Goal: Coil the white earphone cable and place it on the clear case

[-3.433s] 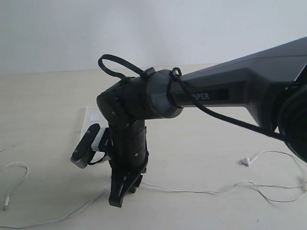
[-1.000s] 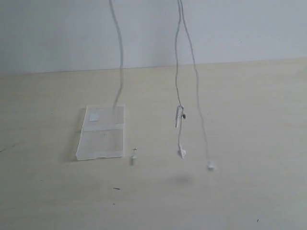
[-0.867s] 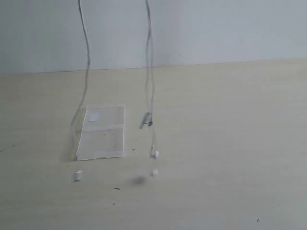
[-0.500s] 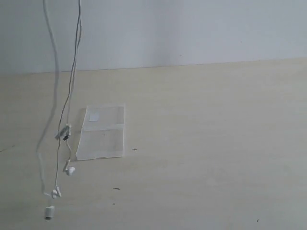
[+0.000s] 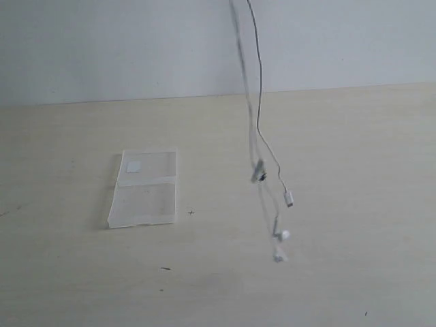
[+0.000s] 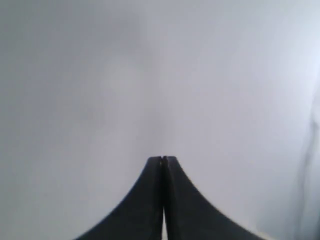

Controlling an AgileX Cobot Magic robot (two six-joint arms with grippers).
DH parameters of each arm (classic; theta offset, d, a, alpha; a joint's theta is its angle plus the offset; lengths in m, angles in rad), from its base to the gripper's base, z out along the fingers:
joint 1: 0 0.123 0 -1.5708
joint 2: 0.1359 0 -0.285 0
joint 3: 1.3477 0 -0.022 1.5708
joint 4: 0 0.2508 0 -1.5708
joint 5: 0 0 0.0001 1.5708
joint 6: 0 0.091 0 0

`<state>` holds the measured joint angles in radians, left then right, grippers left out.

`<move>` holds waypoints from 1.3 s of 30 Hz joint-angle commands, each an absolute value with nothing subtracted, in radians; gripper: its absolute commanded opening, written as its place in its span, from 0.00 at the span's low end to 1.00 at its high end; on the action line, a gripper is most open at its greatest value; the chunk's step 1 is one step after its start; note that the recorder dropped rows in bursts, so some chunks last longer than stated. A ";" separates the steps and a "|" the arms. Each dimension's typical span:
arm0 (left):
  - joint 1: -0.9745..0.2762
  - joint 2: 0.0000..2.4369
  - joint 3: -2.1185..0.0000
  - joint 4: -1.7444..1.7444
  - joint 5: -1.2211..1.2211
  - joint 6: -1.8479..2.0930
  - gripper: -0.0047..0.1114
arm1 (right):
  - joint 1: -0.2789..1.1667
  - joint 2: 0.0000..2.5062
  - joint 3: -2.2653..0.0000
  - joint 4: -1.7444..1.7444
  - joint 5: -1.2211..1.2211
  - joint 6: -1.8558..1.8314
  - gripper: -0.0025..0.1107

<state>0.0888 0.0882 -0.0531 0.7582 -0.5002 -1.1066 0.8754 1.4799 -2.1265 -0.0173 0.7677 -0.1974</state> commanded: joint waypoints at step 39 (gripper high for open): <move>0.080 1.073 -0.478 1.369 -1.044 -1.361 0.70 | 0.870 1.537 -2.133 0.000 0.829 -0.147 0.02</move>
